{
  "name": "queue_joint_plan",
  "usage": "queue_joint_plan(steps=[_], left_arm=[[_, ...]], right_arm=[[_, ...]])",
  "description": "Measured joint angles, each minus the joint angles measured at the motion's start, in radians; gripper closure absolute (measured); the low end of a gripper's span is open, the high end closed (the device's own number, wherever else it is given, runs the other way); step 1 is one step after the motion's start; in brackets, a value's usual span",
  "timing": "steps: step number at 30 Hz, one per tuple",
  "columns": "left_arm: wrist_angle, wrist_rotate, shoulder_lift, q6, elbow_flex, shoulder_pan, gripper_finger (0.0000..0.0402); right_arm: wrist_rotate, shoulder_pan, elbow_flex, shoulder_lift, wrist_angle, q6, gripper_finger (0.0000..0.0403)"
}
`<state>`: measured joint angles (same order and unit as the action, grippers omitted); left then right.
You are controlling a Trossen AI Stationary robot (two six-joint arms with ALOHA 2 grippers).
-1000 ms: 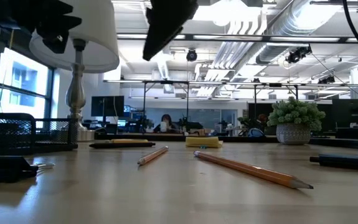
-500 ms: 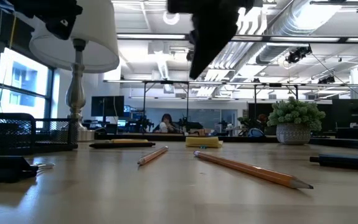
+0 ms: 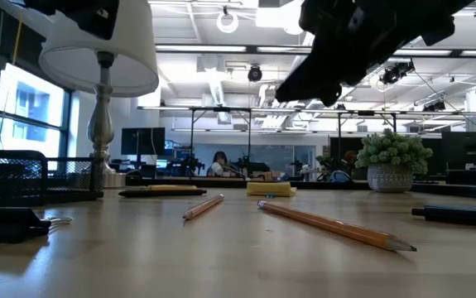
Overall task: Pick and place office supplies into organizer
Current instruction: Put the black binder clip into the black desk organizer
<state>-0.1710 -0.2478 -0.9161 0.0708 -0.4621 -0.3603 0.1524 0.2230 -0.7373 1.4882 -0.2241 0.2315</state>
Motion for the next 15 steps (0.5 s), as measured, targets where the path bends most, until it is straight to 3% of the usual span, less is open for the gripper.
queue_joint_plan(steps=[5,9,15], left_arm=[[0.051,0.031,-0.162,0.062,-0.089,0.0,0.0284],[0.174,0.159,-0.272,0.179,-0.185,0.0,0.0232],[0.41,0.223,-0.429,0.246,-0.398,-0.001,0.0175]], right_arm=[[0.006,0.0,0.006,-0.001,0.008,-0.071,0.0345],[0.017,0.0,0.006,-0.001,0.024,-0.115,0.0351],[0.005,0.0,0.006,-0.001,0.024,-0.146,0.0356]])
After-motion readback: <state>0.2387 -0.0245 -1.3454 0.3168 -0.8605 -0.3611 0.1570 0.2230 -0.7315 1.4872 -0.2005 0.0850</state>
